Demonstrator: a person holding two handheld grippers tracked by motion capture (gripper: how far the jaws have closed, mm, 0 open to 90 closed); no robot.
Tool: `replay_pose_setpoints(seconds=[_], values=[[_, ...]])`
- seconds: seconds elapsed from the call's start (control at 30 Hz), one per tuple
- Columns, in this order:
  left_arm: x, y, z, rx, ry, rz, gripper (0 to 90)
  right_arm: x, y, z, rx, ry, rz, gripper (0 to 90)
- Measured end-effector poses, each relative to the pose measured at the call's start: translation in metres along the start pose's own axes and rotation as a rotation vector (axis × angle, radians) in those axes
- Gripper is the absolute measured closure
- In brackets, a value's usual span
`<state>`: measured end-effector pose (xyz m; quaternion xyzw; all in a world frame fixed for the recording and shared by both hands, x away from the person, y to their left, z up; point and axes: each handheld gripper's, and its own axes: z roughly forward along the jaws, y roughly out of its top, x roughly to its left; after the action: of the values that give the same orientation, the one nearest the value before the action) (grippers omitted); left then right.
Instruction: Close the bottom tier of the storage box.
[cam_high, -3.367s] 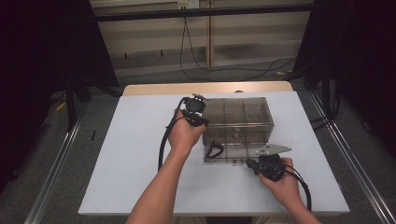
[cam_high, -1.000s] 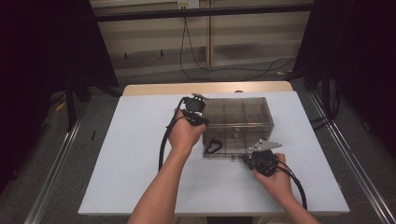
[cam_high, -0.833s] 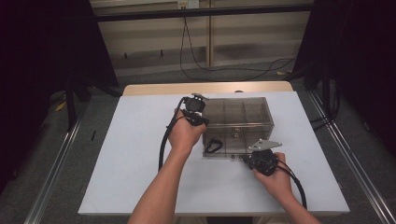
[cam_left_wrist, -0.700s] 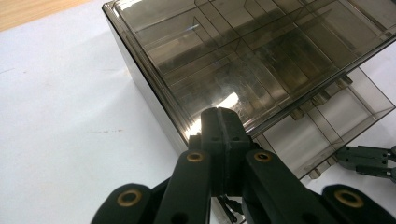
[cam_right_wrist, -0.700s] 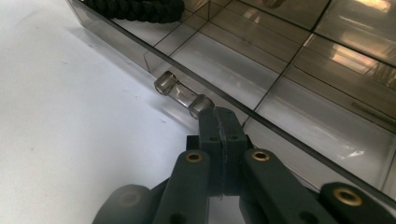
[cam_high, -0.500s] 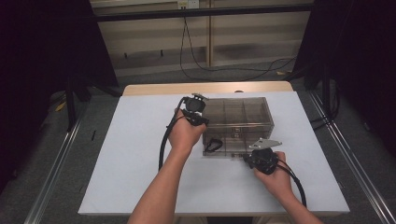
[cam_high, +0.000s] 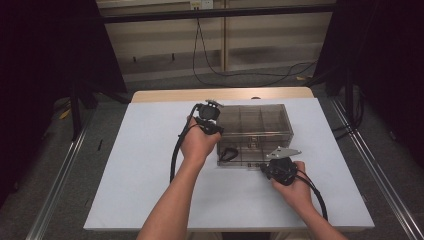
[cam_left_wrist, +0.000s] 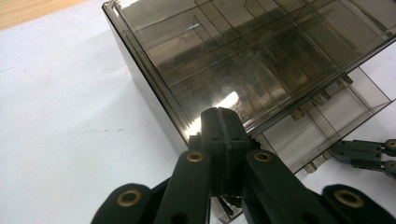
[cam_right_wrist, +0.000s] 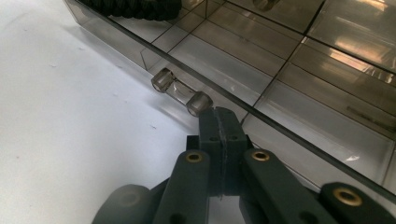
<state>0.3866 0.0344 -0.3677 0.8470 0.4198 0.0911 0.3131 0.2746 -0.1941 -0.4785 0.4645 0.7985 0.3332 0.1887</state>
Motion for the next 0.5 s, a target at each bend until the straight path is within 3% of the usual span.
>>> replay_pose_setpoints(seconds=[0.5], values=[[0.0007, -0.0002, 0.0004, -0.006, -0.007, -0.007, 90.0, -0.0020, 0.0073, 0.0019, -0.004, -0.002, -0.002, 90.0]])
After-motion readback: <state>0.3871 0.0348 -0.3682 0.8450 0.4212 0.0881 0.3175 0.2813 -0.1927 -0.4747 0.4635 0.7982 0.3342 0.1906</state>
